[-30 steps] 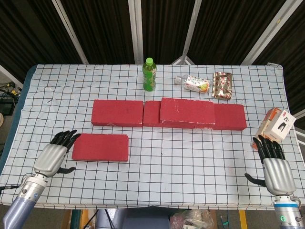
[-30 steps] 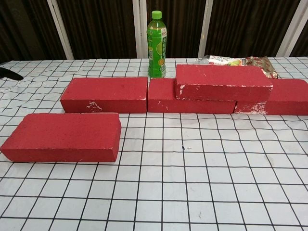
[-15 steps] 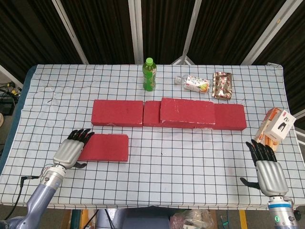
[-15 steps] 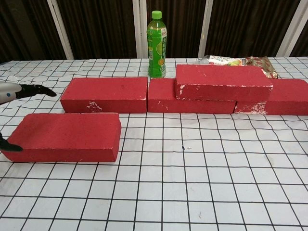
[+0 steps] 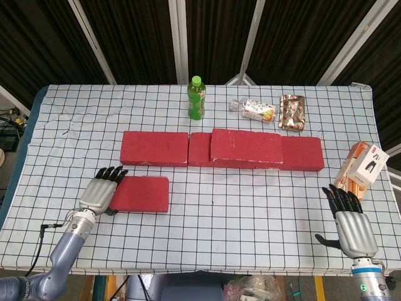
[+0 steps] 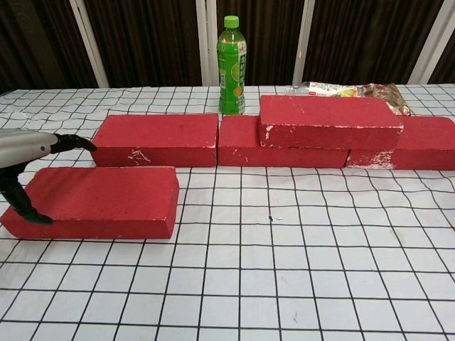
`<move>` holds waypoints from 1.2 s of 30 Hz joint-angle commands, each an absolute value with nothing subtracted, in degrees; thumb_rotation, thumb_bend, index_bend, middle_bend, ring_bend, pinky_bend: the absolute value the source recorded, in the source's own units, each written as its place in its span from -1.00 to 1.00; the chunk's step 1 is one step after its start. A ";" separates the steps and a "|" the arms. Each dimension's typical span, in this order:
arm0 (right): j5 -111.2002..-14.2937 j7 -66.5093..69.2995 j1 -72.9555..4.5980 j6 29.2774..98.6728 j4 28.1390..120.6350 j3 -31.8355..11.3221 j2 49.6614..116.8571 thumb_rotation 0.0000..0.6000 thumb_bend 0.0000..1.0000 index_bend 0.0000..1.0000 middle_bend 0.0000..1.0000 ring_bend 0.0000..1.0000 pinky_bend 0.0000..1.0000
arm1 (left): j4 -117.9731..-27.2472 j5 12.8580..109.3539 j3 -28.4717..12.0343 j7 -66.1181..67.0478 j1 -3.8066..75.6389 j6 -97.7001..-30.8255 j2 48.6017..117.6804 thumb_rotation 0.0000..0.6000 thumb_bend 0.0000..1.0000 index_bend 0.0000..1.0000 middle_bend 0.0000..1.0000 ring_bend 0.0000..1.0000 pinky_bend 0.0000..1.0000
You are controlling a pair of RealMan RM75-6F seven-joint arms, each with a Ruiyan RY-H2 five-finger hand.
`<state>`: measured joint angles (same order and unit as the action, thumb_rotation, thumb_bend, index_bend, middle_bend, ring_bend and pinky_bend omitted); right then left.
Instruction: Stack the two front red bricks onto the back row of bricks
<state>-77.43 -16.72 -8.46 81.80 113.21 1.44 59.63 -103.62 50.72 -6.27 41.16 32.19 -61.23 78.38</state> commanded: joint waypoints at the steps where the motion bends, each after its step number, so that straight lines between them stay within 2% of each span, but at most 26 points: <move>1: -77.24 -16.81 -8.38 81.59 113.22 1.19 59.69 1.00 -0.73 -0.97 -1.00 -1.00 -1.00 | -102.70 50.38 -5.86 40.90 32.91 -60.74 78.98 1.00 -1.00 -0.91 -1.00 -1.00 -1.00; 23: -75.94 -17.04 -7.80 80.05 113.16 -0.16 59.30 1.00 -0.73 -0.97 -1.00 -1.00 -1.00 | -100.29 41.42 -5.14 45.54 38.07 -62.12 83.07 1.00 -1.00 -0.91 -1.00 -1.00 -0.99; 26: -75.89 -16.99 -7.75 79.87 113.07 -0.27 59.20 1.00 -0.73 -0.97 -1.00 -1.00 -1.00 | -100.18 39.92 -5.05 46.79 38.89 -62.66 83.63 1.00 -1.00 -0.89 -0.94 -1.00 -0.88; 28: -75.85 -16.94 -7.69 79.78 113.04 -0.33 59.14 1.00 -0.73 -0.97 -1.00 -1.00 -1.00 | -100.24 39.41 -4.93 47.49 39.33 -63.19 83.95 1.00 -1.00 -0.84 -0.83 -0.95 -0.76; 33: -75.88 -16.72 -7.57 79.63 113.06 -0.50 59.00 1.00 -0.73 -0.97 -1.00 -1.00 -1.00 | -100.49 38.61 -4.36 49.19 40.06 -64.67 84.26 1.00 -1.00 -0.71 -0.64 -0.79 -0.59; 36: -75.94 -16.64 -7.46 79.59 113.06 -0.56 58.89 1.00 -0.73 -0.97 -1.00 -1.00 -1.00 | -100.49 37.48 -4.25 50.04 40.53 -65.22 84.32 1.00 -0.93 -0.64 -0.53 -0.67 -0.46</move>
